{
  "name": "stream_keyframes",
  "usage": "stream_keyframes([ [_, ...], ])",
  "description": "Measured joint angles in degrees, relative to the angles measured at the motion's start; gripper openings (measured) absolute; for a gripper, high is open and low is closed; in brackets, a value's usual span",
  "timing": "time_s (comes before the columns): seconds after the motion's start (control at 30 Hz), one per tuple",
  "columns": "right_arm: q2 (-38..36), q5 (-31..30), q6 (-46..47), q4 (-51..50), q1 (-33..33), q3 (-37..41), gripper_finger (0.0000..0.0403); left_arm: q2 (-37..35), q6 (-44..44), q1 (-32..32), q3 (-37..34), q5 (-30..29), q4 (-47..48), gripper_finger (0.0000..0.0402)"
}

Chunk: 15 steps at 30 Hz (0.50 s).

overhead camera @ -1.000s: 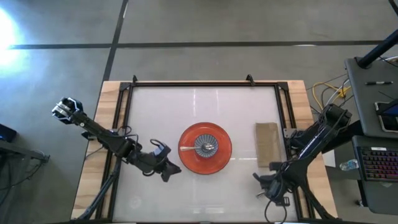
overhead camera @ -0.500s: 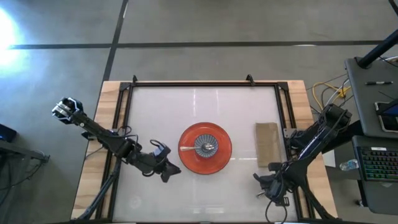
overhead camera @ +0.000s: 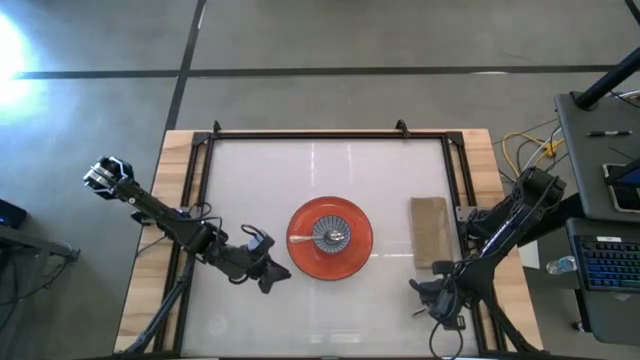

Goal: Set table place
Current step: Move the fork beside the plate

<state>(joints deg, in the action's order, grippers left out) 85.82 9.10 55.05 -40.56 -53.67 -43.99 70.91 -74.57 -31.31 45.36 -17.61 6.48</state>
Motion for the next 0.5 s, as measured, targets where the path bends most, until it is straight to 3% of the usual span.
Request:
stream_keyframes([
  [0.5,-0.07,-0.72,-0.01,2.88,0.02,2.78,0.0089,0.0,-0.02,0.07,0.0,-0.02,0.0,0.0077],
])
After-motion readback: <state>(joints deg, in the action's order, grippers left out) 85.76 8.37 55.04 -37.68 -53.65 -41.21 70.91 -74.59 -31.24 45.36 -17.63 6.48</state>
